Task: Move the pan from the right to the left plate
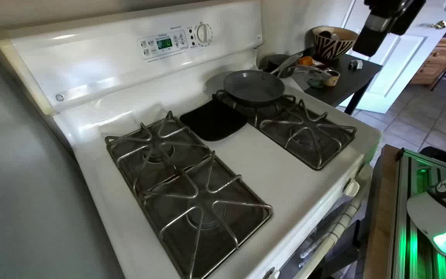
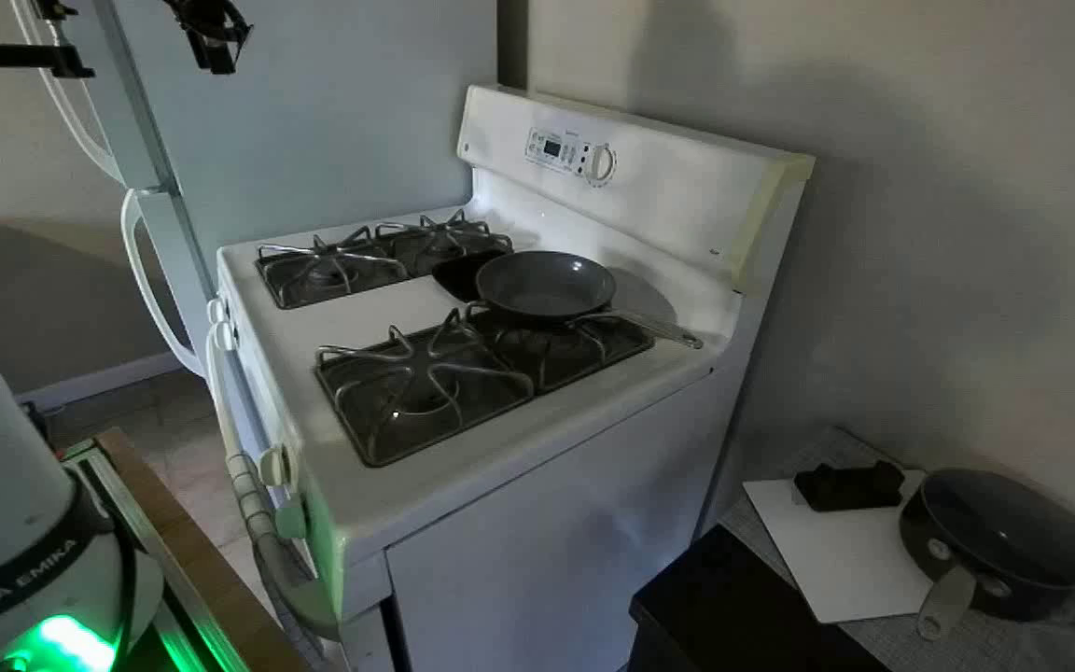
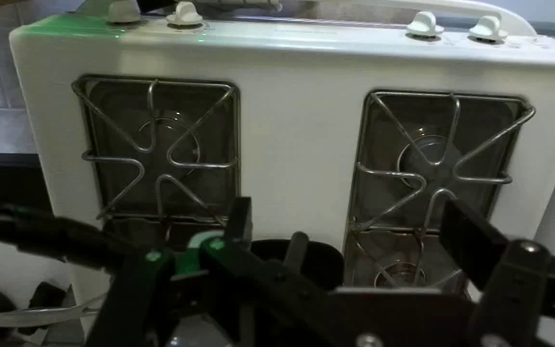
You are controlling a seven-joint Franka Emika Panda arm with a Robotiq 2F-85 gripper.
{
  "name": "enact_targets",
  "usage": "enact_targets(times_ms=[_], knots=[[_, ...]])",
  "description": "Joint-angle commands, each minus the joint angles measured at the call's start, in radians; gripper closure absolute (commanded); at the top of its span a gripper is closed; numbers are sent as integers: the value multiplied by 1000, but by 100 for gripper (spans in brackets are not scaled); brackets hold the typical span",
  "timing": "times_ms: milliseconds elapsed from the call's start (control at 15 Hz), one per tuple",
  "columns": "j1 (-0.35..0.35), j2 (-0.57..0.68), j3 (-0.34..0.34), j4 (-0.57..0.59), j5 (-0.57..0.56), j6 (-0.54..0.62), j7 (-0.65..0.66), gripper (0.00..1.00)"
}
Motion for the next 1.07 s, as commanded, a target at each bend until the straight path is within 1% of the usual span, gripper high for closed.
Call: enact_targets(times_ms=[0, 333, 400, 533, 733, 867, 933, 1000], knots=[[12, 4, -8, 3, -7, -2, 6, 0], [12, 4, -8, 3, -7, -2, 6, 0], [5, -8, -4, -13, -12, 30, 19, 0], [-27, 62, 7, 7, -57, 51, 30, 0], [-63, 162, -10, 26, -123, 141, 23, 0], [-56, 228, -42, 26, -127, 247, -17, 0], [-49, 264, -58, 31, -130, 279, -53, 0], [-37, 304, -81, 40, -126, 304, -115, 0]])
